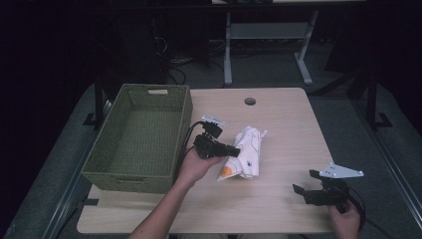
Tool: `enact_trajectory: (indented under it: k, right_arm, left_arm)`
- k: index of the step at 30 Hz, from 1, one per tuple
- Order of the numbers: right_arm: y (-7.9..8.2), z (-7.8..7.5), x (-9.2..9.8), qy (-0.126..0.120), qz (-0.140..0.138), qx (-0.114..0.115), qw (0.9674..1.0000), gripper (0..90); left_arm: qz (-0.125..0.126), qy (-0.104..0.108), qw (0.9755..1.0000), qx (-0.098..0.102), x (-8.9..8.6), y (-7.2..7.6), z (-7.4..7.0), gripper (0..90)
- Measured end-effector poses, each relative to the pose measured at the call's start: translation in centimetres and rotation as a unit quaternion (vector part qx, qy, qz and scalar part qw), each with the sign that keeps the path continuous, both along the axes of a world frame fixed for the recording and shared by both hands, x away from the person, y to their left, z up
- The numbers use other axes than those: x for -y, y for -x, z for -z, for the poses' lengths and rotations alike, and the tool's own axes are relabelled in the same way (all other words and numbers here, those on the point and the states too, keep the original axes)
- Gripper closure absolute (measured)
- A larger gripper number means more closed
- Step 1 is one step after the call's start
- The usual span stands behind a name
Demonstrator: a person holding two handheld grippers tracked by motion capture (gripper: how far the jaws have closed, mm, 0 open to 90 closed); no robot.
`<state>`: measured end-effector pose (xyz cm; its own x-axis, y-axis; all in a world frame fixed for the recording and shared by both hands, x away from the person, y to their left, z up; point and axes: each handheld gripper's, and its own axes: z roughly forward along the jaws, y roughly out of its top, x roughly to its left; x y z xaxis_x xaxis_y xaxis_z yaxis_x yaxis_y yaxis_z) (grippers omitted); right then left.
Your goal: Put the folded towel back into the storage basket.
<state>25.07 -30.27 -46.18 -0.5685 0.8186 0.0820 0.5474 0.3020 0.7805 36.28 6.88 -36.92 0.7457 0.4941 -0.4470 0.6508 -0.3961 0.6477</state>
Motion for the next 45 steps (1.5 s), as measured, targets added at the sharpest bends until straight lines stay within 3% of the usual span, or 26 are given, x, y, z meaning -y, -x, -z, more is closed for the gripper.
enact_trajectory:
  k: [3,13,33,45]
  right_arm:
    - [0.0,0.0,0.0,0.000,0.002,0.001,1.0000,13.8]
    - [0.1,0.1,0.2,0.002,0.006,0.000,1.0000,13.8]
    - [0.1,0.1,0.0,0.015,0.010,0.000,0.9998,13.8]
    - [0.0,0.2,0.1,0.012,0.019,0.000,0.9998,13.8]
  left_arm:
    - [0.002,0.014,0.9999,-0.001,-0.7,0.1,-0.4,82.1]
    - [0.012,0.031,0.9994,-0.006,-2.8,0.1,-1.4,82.1]
    - [-0.001,0.079,0.9968,-0.010,-7.6,-0.5,-3.9,82.1]
    - [-0.017,0.086,0.9961,-0.007,-10.3,-0.9,-5.2,82.1]
